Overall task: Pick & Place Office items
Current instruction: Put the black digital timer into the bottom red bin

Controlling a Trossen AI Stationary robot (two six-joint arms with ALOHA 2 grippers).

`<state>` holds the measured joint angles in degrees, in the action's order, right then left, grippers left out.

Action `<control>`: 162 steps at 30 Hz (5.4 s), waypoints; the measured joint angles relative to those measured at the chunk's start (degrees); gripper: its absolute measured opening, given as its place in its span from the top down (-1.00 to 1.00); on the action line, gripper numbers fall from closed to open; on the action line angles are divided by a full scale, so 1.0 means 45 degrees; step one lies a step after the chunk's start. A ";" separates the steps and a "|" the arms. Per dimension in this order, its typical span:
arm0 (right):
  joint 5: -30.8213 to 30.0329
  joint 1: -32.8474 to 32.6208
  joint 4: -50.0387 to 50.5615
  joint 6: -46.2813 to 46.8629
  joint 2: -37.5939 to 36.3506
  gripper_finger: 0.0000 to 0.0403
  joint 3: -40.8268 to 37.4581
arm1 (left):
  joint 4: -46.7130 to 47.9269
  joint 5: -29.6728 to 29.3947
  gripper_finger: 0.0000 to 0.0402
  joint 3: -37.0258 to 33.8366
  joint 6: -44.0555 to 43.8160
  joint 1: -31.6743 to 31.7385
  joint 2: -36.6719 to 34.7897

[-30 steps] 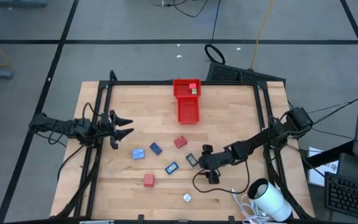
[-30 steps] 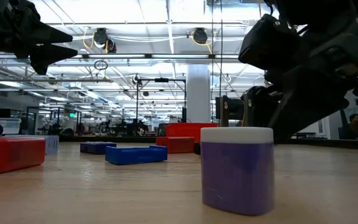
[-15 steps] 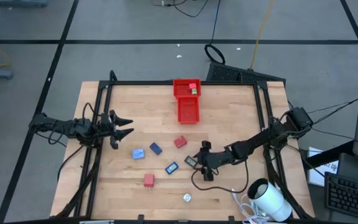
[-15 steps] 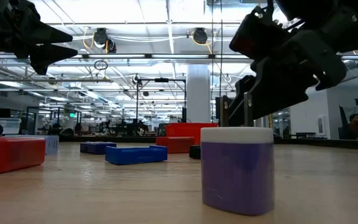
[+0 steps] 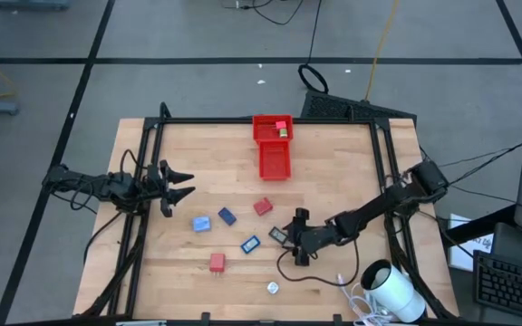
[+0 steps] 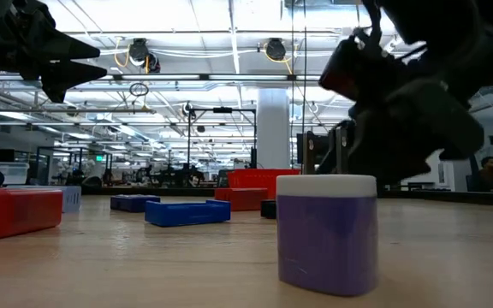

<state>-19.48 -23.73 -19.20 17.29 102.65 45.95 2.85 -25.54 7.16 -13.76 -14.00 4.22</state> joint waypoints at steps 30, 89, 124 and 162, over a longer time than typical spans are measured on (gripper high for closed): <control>-0.0742 0.0971 0.0732 0.1298 0.0428 -0.16 0.0012 | -0.0003 0.0000 -0.07 0.0000 0.0000 -0.0002 0.0000; 0.0400 0.0917 0.0752 -0.0126 -0.1249 0.23 -0.0015 | 0.0000 0.0000 -0.07 -0.0001 0.0000 -0.0005 0.0002; 0.1738 0.3111 0.0039 -0.1006 -0.1262 0.22 0.0005 | -0.0005 0.0005 -0.07 -0.0005 0.0000 0.0000 0.0002; 0.3668 0.7154 -0.0993 -0.1342 -0.1388 0.22 0.0010 | -0.0005 0.0005 -0.07 -0.0003 0.0000 -0.0002 0.0002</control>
<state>-2.98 8.47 -23.67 11.25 96.40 46.00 2.83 -25.52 7.15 -13.76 -14.01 4.23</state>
